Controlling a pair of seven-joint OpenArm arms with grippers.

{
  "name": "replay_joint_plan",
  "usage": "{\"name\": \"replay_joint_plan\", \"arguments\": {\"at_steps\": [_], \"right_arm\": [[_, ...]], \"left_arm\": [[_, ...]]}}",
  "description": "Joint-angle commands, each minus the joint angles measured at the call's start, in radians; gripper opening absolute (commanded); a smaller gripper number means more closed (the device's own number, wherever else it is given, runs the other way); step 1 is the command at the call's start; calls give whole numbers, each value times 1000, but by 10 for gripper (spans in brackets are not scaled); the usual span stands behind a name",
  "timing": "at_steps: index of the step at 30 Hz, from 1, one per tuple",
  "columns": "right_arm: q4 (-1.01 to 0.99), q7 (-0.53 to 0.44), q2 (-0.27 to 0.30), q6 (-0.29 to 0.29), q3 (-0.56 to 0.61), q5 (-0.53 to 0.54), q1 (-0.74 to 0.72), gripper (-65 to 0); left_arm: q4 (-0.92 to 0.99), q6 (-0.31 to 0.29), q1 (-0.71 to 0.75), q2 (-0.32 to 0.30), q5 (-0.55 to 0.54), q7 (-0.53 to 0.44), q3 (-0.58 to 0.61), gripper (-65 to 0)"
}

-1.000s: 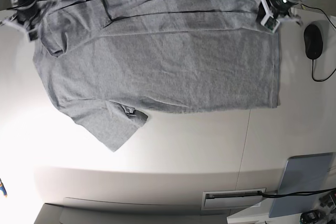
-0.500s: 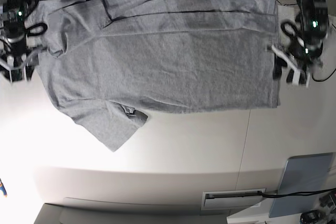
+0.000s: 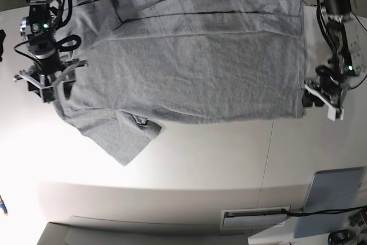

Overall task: Fold the T-shirt properly
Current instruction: 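Move both grippers to the hem corners and grasp them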

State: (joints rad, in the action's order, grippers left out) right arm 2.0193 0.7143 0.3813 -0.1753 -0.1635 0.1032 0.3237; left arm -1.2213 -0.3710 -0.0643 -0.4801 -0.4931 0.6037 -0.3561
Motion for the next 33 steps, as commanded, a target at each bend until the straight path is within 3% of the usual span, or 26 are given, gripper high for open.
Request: {"name": "replay_joint_plan", "arguments": {"at_steps": [1, 6, 10, 15, 17, 22, 25, 33], "right_arm": [[14, -19, 4, 8, 10, -7, -11, -343], [14, -6, -21, 7, 35, -14, -33, -343], [14, 2, -21, 8, 35, -19, -33, -343], [14, 11, -21, 7, 35, -26, -33, -343], [13, 9, -21, 8, 35, -26, -37, -343], [-109, -4, -21, -1, 36, -16, -107, -343], [-241, -4, -21, -71, 40, 24, -196, -343], [-573, 45, -21, -109, 129, 64, -490, -343]], "left_arm": [[15, -1, -39, -22, -18, -19, -1, -377], [158, 0, -138, -22, -16, -20, 101, -377], [235, 42, -197, -22, -4, -21, 188, -377], [285, 45, -223, -21, -1, -15, 215, -385], [289, 30, -218, -22, 1, -6, 215, -433], [289, -39, -213, -22, 2, 29, 215, -644], [289, -54, -213, -22, 2, 28, 215, -650], [289, -53, -213, -21, 3, 29, 215, -650]]}}
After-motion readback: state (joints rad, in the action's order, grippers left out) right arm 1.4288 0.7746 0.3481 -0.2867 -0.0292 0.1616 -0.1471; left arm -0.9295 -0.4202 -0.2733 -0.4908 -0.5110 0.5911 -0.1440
